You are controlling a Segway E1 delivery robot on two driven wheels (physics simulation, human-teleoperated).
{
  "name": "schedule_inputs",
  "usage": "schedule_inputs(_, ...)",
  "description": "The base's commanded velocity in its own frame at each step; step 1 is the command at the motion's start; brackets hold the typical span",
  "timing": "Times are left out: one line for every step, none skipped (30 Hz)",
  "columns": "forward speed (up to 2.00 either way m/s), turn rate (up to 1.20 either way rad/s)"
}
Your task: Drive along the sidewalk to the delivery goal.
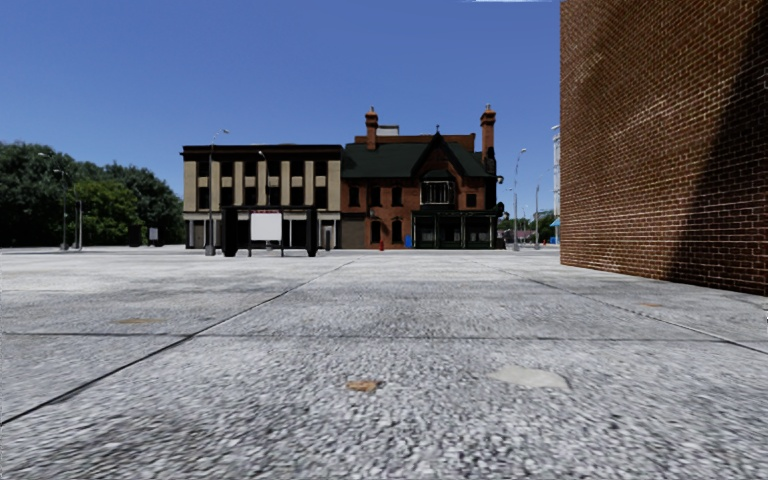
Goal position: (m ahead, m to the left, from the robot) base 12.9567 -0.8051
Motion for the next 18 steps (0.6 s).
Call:
schedule_inputs(2.00,-0.39)
schedule_inputs(2.00,-0.39)
schedule_inputs(2.00,-0.39)
schedule_inputs(2.00,-0.39)
schedule_inputs(2.00,-0.39)
schedule_inputs(2.00,-0.39)
schedule_inputs(2.00,-0.39)
schedule_inputs(2.00,-0.39)
schedule_inputs(2.00,-0.39)
schedule_inputs(2.00,-0.39)
schedule_inputs(2.00,-0.20)
schedule_inputs(2.00,-0.20)
schedule_inputs(2.00,-0.02)
schedule_inputs(2.00,0.00)
schedule_inputs(2.00,0.00)
schedule_inputs(2.00,0.00)
schedule_inputs(2.00,0.00)
schedule_inputs(2.00,0.00)
